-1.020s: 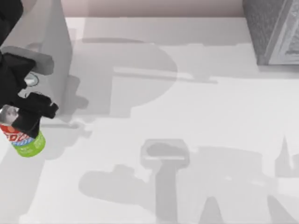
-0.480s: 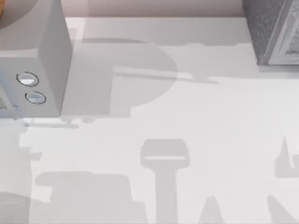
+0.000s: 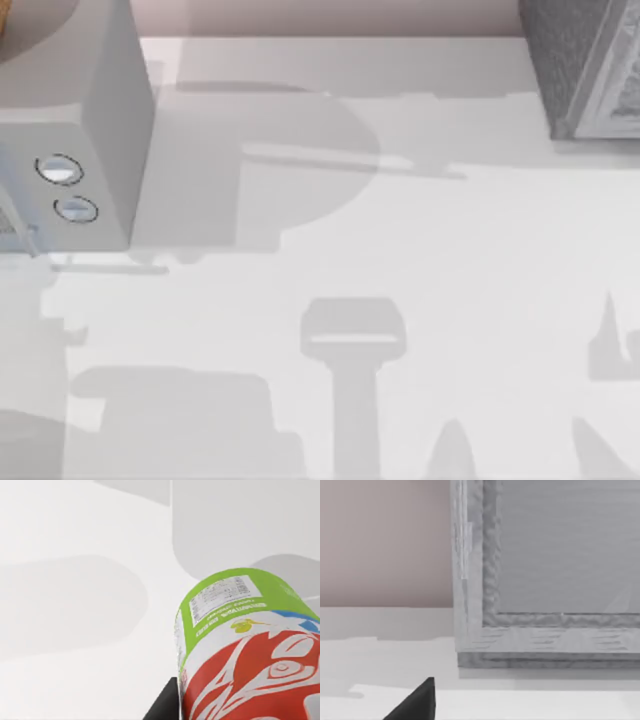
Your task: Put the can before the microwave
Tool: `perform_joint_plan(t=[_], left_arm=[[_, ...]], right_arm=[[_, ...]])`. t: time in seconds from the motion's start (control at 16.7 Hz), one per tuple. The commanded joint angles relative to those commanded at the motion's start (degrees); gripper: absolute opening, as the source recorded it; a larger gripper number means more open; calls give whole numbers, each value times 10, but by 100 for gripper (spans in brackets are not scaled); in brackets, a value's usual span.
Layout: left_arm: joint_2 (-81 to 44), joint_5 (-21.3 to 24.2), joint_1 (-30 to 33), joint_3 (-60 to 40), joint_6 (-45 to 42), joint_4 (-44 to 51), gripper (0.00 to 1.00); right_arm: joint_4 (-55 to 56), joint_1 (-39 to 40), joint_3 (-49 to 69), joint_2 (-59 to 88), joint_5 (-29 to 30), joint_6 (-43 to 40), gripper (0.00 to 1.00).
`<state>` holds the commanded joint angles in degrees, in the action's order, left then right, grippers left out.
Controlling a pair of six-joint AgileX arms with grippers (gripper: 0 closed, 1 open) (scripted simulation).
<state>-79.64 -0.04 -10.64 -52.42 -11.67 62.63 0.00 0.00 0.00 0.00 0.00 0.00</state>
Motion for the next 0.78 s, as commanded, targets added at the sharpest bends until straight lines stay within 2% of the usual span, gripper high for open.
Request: perform_joint_plan(t=[0.18, 0.78], left_arm=[[0, 0, 0, 1, 0, -1, 0], [0, 0, 0, 1, 0, -1, 75]], right_arm=[[0, 0, 0, 0, 0, 0, 100], [0, 0, 0, 0, 0, 0, 100]])
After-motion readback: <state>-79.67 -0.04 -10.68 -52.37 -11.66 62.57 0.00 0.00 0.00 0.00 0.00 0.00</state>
